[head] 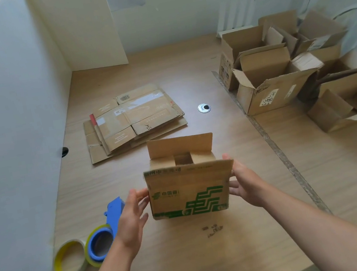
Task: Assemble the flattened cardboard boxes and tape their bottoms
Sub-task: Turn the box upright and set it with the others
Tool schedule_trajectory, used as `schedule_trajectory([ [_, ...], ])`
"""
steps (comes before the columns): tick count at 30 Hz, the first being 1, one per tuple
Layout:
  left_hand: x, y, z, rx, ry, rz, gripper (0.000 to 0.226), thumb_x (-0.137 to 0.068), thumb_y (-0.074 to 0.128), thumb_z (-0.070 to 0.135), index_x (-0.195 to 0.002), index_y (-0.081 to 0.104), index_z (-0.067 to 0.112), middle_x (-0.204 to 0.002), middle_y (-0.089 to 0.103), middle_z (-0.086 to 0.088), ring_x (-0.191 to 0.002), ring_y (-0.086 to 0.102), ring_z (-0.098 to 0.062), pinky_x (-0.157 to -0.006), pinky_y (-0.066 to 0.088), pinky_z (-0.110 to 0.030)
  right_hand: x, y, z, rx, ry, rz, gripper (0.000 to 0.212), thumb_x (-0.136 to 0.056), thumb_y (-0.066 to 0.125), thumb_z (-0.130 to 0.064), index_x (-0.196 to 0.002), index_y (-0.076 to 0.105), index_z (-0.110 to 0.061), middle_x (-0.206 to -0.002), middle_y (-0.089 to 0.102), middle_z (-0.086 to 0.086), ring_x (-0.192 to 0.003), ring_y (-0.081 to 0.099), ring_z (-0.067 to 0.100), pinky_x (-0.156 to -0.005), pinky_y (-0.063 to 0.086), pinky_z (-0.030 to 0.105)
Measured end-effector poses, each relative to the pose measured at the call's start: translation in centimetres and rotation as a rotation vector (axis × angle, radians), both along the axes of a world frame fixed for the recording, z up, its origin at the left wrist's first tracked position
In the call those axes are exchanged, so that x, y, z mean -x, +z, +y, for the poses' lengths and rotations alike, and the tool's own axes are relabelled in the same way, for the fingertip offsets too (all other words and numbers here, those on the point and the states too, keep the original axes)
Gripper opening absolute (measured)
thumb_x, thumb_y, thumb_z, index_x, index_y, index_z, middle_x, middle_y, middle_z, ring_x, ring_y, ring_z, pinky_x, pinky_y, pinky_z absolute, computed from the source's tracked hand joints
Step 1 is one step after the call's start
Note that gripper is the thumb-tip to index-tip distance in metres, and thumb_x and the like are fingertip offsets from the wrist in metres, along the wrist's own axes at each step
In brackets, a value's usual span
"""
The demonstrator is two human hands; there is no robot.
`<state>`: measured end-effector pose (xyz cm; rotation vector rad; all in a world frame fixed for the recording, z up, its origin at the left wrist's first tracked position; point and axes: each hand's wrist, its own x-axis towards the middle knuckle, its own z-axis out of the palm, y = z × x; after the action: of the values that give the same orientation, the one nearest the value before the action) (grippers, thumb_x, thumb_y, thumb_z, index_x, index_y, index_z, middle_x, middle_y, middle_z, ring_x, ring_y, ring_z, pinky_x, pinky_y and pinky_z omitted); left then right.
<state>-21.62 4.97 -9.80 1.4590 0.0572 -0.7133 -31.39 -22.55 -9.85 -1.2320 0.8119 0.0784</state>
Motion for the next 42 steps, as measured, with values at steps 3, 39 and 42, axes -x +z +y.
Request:
schedule_trajectory([
  [3, -0.4, -0.5, 0.5, -0.105, -0.052, 0.007, 0.054, -0.098, 0.032, 0.058, -0.109, 0.070, 0.021, -0.120, 0.070, 0.006, -0.123, 0.056, -0.011, -0.108, 0.034, -0.047, 0.4, -0.9, 0.2, 0.073, 0.054, 0.000, 0.045, -0.091, 0.056, -0.058, -0.124, 0.054, -0.027, -0.124, 0.063, 0.004, -0.112, 0.064, 0.025, -0.099, 0.052, 0.046],
  [39, 0.8, -1.2, -6.8, -1.135, -0.498, -0.606, 0.110, -0.081, 0.057, 0.071, -0.158, 0.000, 0.018, -0.163, -0.011, -0.003, -0.146, 0.000, -0.032, -0.120, 0.017, -0.044, -9.3, -1.3, 0.4, 0.921, 0.571, 0.326, 0.118, -0.074, 0.064, -0.074, -0.159, -0.004, -0.029, -0.153, 0.019, -0.001, -0.139, 0.021, 0.034, -0.110, 0.033, 0.045],
  [42, 0.7, -1.5, -7.1, -1.135, -0.429, -0.628, 0.089, -0.086, 0.060, 0.051, -0.155, 0.015, 0.020, -0.164, -0.004, -0.007, -0.144, 0.007, -0.032, -0.118, 0.022, -0.044, -9.8, -0.4, 0.1, 0.890, 0.589, 0.327, 0.105, -0.081, 0.065, -0.058, -0.160, 0.002, -0.027, -0.154, 0.023, 0.004, -0.140, 0.023, 0.036, -0.111, 0.031, 0.043],
])
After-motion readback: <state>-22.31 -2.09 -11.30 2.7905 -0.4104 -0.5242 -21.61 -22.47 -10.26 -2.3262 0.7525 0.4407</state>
